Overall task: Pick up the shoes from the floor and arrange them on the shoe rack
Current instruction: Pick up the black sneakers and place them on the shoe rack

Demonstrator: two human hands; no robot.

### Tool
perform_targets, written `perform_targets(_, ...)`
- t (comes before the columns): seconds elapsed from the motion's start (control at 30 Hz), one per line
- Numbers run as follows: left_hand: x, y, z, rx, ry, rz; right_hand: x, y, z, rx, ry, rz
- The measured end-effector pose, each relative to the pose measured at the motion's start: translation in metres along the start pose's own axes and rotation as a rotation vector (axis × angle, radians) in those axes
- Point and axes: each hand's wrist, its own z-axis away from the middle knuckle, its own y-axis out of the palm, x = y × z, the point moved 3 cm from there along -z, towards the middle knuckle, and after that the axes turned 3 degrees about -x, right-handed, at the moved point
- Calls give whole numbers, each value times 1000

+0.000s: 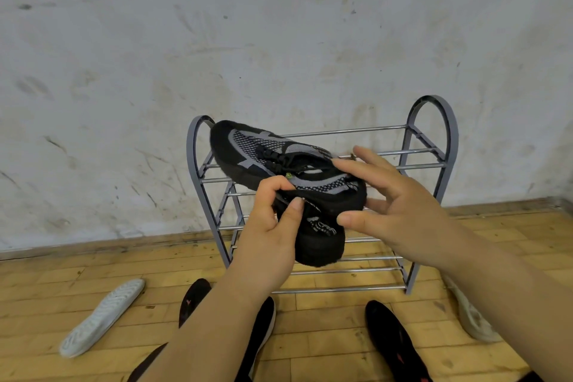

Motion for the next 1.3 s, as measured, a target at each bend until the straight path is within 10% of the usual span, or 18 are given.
perform_targets(0.43,5,-8,-8,-364,-63,94,-7,50,3,13,235,-411)
perform_targets(0.67,1,1,-6,-229,-60,61,-14,66,-1,-225,285,-540)
perform_targets(1.3,-4,-27,-4,90,-153,-372,-33,44,-4,-119,383,-675)
